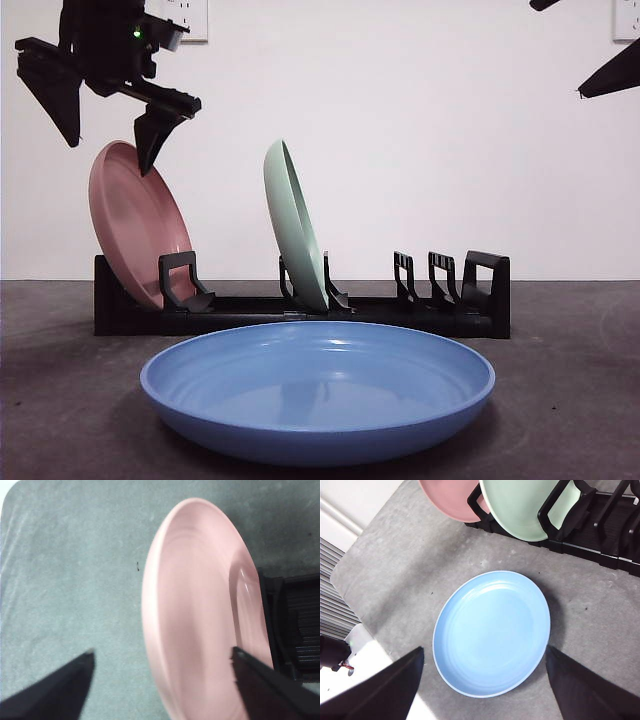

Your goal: Place the plate

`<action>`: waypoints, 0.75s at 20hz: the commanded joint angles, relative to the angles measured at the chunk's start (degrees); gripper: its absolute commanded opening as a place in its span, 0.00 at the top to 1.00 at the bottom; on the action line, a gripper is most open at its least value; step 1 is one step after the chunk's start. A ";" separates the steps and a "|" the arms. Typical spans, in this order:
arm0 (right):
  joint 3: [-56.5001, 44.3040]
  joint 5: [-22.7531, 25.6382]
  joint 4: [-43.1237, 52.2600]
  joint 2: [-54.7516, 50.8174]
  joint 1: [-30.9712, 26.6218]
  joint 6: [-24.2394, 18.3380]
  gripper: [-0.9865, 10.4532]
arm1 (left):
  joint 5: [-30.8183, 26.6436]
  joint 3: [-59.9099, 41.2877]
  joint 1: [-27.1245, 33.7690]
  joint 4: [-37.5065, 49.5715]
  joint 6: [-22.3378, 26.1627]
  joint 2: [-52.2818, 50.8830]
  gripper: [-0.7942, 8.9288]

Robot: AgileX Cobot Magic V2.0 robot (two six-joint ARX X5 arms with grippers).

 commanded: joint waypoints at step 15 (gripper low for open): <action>0.46 -0.15 0.59 0.31 0.57 0.57 0.58 | -3.34 1.53 -0.26 2.93 1.66 1.53 0.90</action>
